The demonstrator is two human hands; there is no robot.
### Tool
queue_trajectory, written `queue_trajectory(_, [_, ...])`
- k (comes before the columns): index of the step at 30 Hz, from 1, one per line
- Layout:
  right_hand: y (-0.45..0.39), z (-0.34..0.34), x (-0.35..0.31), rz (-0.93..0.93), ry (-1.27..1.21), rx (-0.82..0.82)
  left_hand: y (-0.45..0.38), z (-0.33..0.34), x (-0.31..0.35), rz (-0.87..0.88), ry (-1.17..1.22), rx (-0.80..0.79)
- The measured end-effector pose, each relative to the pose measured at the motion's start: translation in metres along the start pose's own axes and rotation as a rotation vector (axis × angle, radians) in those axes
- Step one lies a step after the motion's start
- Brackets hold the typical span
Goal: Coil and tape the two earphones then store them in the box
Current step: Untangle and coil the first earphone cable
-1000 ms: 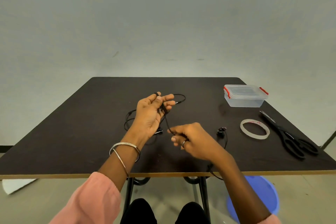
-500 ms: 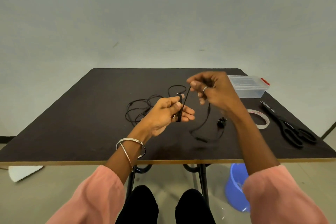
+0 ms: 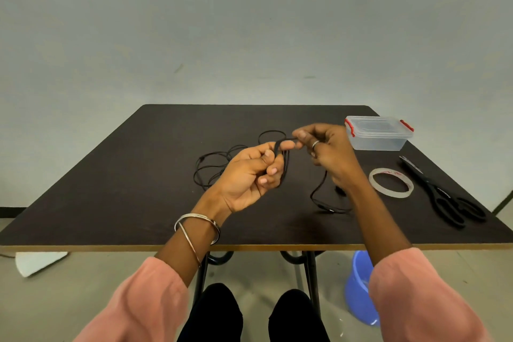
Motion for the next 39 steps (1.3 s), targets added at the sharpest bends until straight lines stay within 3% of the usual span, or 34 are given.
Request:
queue_trajectory(13, [0.059,0.056,0.017,-0.037,0.474,-0.446,-0.01,-0.023,0.016,0.113,0.035,0.402])
queue_trajectory(17, [0.067,0.063,0.012,-0.053,0.451,-0.465,-0.011,-0.029,0.022,0.198,0.098,0.469])
queue_trajectory(20, [0.067,0.058,0.004,-0.132,0.495,-0.419,-0.012,-0.031,0.02,0.225,-0.024,0.515])
queue_trajectory(28, [0.046,0.031,-0.016,0.081,0.241,-0.186,-0.01,-0.028,0.002,0.098,-0.562,0.363])
queue_trajectory(31, [0.034,0.025,-0.019,0.183,0.067,-0.189,-0.011,-0.024,0.002,0.073,-0.613,0.306])
queue_trajectory(34, [0.019,0.014,-0.025,0.21,-0.091,-0.083,-0.01,-0.023,0.002,0.028,-0.696,0.256])
queue_trajectory(36, [0.009,0.004,-0.034,0.168,-0.066,-0.05,-0.007,-0.02,0.0,0.009,-0.67,0.211])
queue_trajectory(39, [-0.003,-0.001,-0.046,0.069,0.036,-0.152,-0.005,-0.015,-0.002,-0.005,-0.601,0.146])
Point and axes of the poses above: each hand's wrist, its own y-axis away from the middle knuckle, its own z-axis out of the palm, x = y × z, the point moved 4 cm from there along -y, towards the middle knuckle, and after that the axes turned 1 degree about -y, right-handed, at the moved point
